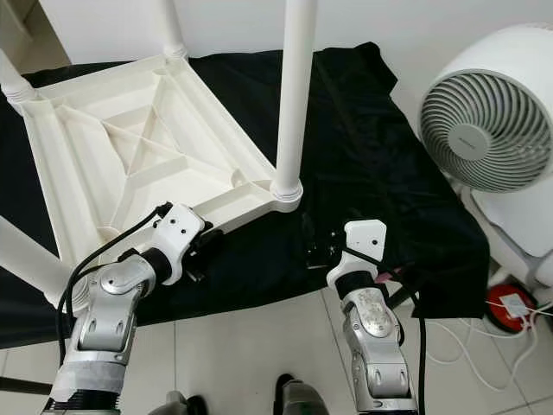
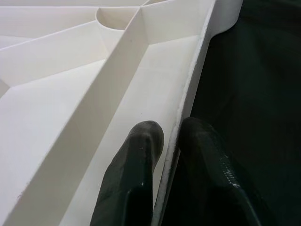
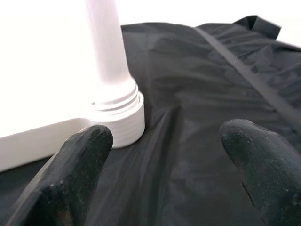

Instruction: Building children table

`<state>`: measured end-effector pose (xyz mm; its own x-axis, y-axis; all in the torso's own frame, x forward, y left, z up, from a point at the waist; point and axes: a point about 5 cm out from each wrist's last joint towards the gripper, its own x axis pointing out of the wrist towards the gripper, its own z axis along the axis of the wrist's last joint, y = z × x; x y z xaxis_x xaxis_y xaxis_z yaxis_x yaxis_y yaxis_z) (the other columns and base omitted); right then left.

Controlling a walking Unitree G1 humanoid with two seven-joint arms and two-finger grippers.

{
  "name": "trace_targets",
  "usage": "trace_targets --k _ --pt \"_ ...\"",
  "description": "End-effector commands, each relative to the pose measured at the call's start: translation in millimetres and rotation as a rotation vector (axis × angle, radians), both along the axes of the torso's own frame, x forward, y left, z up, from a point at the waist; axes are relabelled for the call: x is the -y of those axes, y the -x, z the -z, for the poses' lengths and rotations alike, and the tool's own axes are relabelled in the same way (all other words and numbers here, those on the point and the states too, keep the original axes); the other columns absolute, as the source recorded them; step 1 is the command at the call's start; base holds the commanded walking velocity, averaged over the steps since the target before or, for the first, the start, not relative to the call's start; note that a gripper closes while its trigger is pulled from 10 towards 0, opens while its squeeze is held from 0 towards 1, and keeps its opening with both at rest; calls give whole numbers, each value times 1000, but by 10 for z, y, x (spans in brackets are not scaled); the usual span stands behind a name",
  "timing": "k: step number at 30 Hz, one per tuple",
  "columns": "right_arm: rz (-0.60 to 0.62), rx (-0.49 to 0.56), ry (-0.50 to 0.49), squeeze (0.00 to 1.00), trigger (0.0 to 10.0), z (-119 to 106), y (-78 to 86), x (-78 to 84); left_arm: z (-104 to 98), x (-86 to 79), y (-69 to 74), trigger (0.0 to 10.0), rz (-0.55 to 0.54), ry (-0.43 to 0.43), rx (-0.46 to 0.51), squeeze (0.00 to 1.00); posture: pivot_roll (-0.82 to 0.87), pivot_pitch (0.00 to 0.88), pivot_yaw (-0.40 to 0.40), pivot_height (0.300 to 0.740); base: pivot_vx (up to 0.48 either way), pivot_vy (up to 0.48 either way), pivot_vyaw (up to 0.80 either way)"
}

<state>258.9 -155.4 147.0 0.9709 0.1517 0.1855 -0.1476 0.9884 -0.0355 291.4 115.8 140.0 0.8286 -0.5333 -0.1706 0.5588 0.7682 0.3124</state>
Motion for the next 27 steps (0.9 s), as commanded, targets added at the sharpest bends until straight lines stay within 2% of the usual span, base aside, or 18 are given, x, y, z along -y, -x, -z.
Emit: trace_targets --k 1,2,3,5,7,10,11,16,18,21,23,26,27 --pt "-17 -11 4 0 10000 35 1 -14 39 -210 -67 10000 -317 49 62 0 -153 142 39 740 0 0 0" --pt "-23 -6 6 0 10000 23 -11 -23 14 -166 -44 10000 -253 59 75 165 -153 142 39 740 0 0 0" --pt "-27 -2 8 0 10000 12 -25 -27 1 -133 -18 10000 -200 80 74 1000 -153 142 39 740 0 0 0" --pt "-33 2 11 0 10000 1 -49 -30 13 -132 2 10000 -170 78 61 1000 -142 140 37 740 0 0 0" --pt "-49 8 21 0 10000 -15 -98 -34 13 -118 69 10000 -77 66 66 1000 -142 140 37 740 0 0 0" --pt "-58 11 26 0 10000 -22 -114 -36 10 -104 99 10000 -34 56 71 1000 -134 138 34 740 0 0 0" --pt "-62 12 29 0 10000 -27 -131 -34 -8 -96 124 10000 0 35 99 0 -134 138 34 740 0 0 0" --pt "-79 19 39 0 10000 -47 -206 -24 -78 -96 185 10000 55 87 121 0 -121 132 27 740 0 0 0" --pt "-109 26 54 0 10000 -79 -280 -18 -164 -50 271 10000 128 154 134 0 -113 126 21 740 0 0 0" --pt "-124 28 62 0 10000 -90 -310 -14 -202 -20 320 10000 171 188 137 0 -113 126 21 740 0 0 0" --pt "-182 30 76 0 10000 -124 -387 -12 -276 75 475 10000 287 244 117 0 -103 121 15 740 0 0 0" --pt "-233 33 87 0 10000 -148 -410 -31 -282 106 544 10000 331 254 90 0 -98 119 12 740 0 0 0" --pt "-297 30 94 0 10000 -170 -420 -60 -278 121 605 10000 365 252 68 0 -94 116 8 740 0 0 0"
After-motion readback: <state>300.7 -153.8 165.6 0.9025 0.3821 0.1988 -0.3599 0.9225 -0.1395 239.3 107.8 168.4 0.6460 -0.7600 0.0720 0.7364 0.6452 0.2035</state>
